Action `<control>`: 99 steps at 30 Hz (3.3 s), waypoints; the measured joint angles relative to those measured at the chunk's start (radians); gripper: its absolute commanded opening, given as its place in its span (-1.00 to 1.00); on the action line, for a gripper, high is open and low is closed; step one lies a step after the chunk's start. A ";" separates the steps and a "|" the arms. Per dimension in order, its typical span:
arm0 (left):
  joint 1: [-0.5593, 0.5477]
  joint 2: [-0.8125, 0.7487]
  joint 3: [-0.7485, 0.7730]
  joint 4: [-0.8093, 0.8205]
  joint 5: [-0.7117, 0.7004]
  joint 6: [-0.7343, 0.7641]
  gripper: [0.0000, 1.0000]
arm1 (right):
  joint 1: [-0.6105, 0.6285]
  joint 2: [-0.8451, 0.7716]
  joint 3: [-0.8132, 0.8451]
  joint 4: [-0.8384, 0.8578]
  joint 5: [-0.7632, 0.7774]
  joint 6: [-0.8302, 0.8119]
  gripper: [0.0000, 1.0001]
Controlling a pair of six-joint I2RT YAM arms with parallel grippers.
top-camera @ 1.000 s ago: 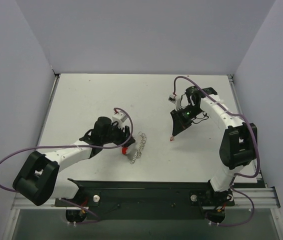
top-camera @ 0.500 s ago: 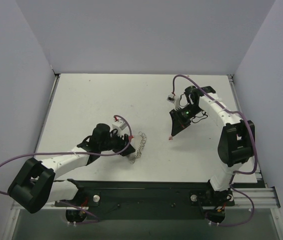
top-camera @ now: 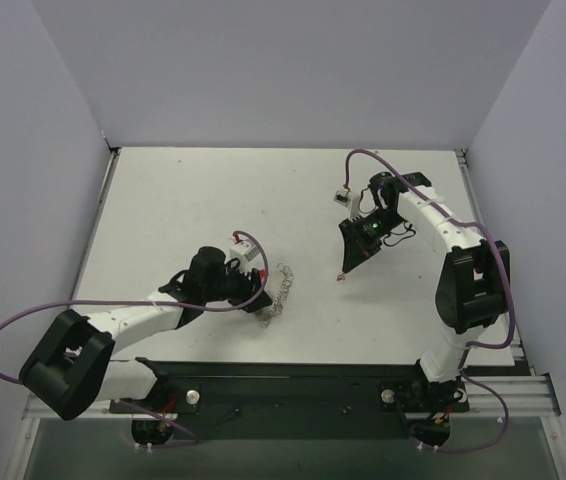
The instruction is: Put the keys on the keyring
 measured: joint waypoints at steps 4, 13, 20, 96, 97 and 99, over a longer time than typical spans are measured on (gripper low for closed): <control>0.000 0.034 0.037 -0.018 -0.022 0.014 0.07 | 0.000 0.000 0.000 0.000 0.000 -0.003 -1.00; 0.000 0.148 0.142 -0.034 -0.082 0.018 0.08 | 0.000 0.000 0.000 -0.001 0.001 -0.008 -1.00; 0.001 0.263 0.264 -0.038 -0.150 0.020 0.09 | 0.000 0.000 0.000 -0.002 0.001 -0.007 -1.00; -0.020 -0.035 -0.102 -0.190 -0.263 -0.828 -0.15 | 0.033 -0.117 -0.117 -0.005 0.019 -0.061 -1.00; -0.020 -0.021 -0.097 -0.179 -0.262 -0.828 -0.16 | 0.032 -0.117 -0.117 -0.005 0.019 -0.063 -1.00; -0.020 0.002 -0.092 -0.151 -0.261 -0.830 -0.25 | 0.032 -0.121 -0.119 -0.005 0.019 -0.064 -1.00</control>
